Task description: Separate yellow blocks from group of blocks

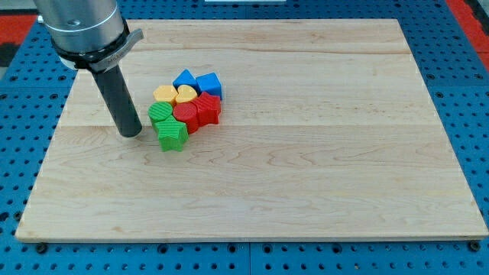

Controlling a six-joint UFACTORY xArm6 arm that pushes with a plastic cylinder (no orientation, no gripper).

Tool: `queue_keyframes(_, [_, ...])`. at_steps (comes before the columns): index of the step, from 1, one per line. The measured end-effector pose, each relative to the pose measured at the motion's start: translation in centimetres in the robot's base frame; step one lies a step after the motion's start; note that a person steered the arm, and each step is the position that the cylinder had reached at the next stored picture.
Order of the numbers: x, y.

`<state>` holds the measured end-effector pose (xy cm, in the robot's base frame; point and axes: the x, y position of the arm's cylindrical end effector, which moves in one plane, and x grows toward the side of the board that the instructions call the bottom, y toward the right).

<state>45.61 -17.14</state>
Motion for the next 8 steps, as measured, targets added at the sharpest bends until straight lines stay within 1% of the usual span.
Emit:
queue_keyframes(1, [-0.7,2.9])
queue_keyframes(2, [-0.7,3.8])
queue_keyframes(3, [-0.7,2.3])
queue_keyframes(4, [-1.7,1.8])
queue_keyframes(6, [-2.1,0.6])
queue_keyframes(7, [-3.6,-0.2])
queue_keyframes(8, [-6.3,2.0])
